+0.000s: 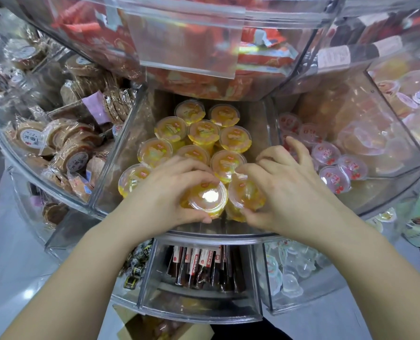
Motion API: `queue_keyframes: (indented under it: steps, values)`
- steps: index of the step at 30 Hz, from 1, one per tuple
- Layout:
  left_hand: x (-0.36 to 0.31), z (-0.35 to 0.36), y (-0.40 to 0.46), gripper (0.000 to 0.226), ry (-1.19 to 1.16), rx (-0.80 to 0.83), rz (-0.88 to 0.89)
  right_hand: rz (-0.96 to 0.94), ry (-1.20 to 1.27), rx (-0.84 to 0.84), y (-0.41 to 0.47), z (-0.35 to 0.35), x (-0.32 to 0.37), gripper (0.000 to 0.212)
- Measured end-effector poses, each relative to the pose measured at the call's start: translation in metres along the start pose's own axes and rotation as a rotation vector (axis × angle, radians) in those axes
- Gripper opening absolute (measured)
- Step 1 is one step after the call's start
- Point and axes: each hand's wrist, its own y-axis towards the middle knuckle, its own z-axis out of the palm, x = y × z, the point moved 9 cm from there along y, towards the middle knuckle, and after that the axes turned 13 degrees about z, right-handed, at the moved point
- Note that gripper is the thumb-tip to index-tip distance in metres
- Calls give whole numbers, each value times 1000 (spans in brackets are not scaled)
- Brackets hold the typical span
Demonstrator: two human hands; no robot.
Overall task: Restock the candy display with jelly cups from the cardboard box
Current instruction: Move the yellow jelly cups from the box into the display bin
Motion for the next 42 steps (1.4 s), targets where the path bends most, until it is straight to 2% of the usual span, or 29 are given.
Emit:
queue_keyframes:
  steps: [9,16,18,20,23,27,29,32,34,36,39,42]
  values:
    - [3,-1,7,60,-94,58,2,-7,-39,97,1,8,-1,61]
    - [1,-8,2,48,56,35,18,-80,9,171,-3,11,-4,71]
    - [-1,-9,1,46,74,19,26,-83,107,144,-4,5,-5,72]
    - [-2,-20,-7,43,3,-87,12,-51,273,32,-6,-12,-7,60]
    - [2,-44,-40,28,-131,-374,-93,7,456,-142,-13,-37,-7,29]
    - [3,-50,-114,16,-233,-674,-246,-47,711,-193,-33,-52,37,7]
    - [2,-36,-159,14,-318,-787,-356,-99,896,-59,-47,-40,77,5]
    - [10,10,-240,9,-414,-936,-618,-207,1025,330,-81,19,159,7]
    - [25,59,-299,7,-487,-1035,-816,-249,967,656,-115,90,210,10]
    - [46,124,-361,21,-545,-1086,-1026,-200,794,955,-157,184,242,14]
    - [71,239,-441,32,-642,-1003,-1306,-33,492,1224,-221,334,247,20]
    - [91,353,-494,26,-739,-787,-1466,54,239,1368,-273,468,232,24]
